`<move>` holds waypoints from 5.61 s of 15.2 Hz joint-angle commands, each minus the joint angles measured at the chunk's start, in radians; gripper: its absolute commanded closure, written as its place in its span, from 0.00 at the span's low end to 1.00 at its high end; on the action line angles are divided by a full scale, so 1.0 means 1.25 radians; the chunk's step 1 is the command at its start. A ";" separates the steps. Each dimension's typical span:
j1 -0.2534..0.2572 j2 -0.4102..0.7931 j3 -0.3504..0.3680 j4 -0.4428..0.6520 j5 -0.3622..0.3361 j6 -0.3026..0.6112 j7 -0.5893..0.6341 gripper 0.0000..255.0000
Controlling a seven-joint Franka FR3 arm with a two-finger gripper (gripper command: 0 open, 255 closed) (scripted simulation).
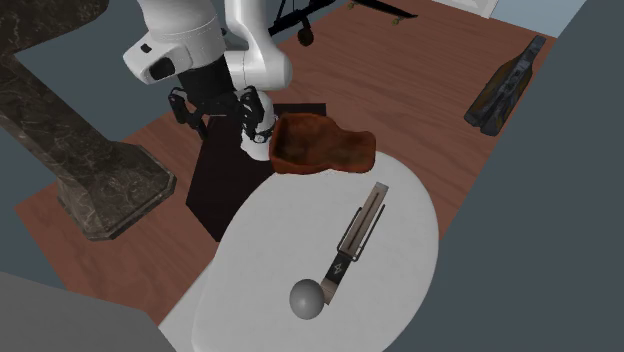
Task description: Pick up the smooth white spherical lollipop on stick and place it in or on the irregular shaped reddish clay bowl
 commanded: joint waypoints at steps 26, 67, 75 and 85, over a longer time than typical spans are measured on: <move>-0.007 0.671 0.314 0.452 -0.345 0.278 0.504 0.00; -0.009 0.679 0.312 0.563 -0.332 0.181 0.461 1.00; -0.003 0.687 0.316 0.658 -0.328 0.096 0.439 1.00; 0.004 0.677 0.322 0.737 -0.321 0.008 0.422 1.00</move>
